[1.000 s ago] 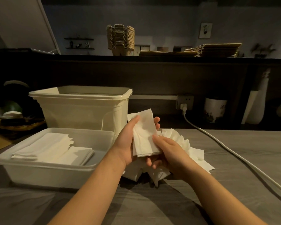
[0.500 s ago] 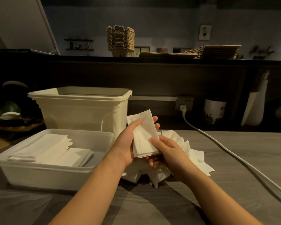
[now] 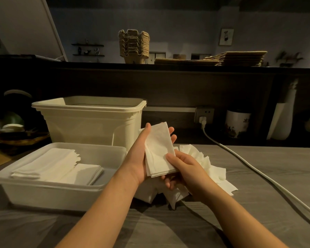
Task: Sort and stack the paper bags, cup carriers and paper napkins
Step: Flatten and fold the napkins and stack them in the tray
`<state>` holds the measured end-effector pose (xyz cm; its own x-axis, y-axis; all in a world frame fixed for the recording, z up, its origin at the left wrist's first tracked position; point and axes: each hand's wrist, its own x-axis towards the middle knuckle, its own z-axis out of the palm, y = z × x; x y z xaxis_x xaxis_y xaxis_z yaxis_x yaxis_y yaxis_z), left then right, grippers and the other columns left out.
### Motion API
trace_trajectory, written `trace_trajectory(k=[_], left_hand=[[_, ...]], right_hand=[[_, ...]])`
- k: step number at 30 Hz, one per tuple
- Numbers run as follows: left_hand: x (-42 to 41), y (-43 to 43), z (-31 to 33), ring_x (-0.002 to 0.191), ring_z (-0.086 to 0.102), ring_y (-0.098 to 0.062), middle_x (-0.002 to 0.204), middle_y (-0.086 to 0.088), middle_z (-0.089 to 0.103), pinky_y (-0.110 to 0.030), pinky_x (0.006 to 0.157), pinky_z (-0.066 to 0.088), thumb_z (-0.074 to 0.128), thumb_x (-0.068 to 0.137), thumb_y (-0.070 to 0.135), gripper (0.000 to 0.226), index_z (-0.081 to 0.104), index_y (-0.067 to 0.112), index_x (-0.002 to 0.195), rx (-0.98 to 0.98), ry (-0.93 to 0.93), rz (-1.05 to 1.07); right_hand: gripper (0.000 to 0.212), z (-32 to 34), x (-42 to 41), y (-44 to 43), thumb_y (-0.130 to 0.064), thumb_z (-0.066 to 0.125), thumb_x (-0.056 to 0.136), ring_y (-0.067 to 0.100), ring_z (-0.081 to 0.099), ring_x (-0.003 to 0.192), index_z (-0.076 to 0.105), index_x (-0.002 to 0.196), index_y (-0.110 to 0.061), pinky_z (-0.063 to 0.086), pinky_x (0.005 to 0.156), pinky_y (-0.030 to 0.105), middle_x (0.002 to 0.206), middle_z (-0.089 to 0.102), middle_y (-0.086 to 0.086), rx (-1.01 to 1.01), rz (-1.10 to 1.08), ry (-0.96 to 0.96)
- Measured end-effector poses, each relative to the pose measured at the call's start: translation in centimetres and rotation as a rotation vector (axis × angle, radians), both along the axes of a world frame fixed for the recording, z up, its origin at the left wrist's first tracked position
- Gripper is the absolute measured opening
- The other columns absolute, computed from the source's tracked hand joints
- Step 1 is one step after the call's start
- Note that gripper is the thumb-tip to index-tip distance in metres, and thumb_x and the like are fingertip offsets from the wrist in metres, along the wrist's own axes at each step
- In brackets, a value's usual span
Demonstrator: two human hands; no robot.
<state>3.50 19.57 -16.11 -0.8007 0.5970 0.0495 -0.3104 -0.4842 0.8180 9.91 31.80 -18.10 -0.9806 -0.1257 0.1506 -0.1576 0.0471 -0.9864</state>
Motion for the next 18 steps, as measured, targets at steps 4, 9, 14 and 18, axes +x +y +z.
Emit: trace_trajectory(k=[4,9,14,18], left_hand=[[0.23,0.0,0.05,0.082,0.071,-0.013,0.099,-0.001,0.073,-0.039,0.084,0.049,0.042,0.095,0.038,0.032,0.068,0.02,0.102,0.0,0.009,-0.014],[0.29,0.02,0.12,0.078,0.071,-0.012,0.093,0.0,0.074,-0.043,0.094,0.046,0.039,0.096,0.041,0.041,0.076,0.024,0.09,0.09,-0.017,0.047],[0.56,0.12,0.41,0.086,0.07,-0.014,0.1,-0.001,0.072,-0.041,0.088,0.05,0.04,0.096,0.038,0.03,0.061,0.026,0.115,0.193,0.035,0.092],[0.86,-0.06,0.65,0.089,0.069,-0.017,0.104,-0.004,0.071,-0.041,0.088,0.051,0.044,0.093,0.032,0.032,0.059,0.023,0.119,0.165,0.152,0.059]], right_hand=[[0.024,0.0,0.1,-0.01,-0.027,0.039,0.099,0.011,0.057,0.051,0.054,0.102,-0.008,0.048,0.047,0.018,0.064,0.063,0.002,0.006,0.019,0.008],[0.024,-0.11,0.07,0.01,-0.025,0.051,0.093,0.011,0.059,0.053,0.054,0.109,-0.008,0.05,0.05,0.019,0.068,0.064,0.003,0.02,0.045,0.034],[0.034,-0.15,0.03,-0.19,-0.033,0.059,0.081,0.012,0.063,0.057,0.054,0.107,-0.011,0.051,0.053,0.02,0.072,0.067,0.001,0.055,0.047,0.007],[0.02,-0.13,0.0,0.0,-0.02,0.057,0.089,0.014,0.067,0.065,0.054,0.106,-0.01,0.055,0.058,0.021,0.077,0.069,0.001,0.009,0.06,0.002]])
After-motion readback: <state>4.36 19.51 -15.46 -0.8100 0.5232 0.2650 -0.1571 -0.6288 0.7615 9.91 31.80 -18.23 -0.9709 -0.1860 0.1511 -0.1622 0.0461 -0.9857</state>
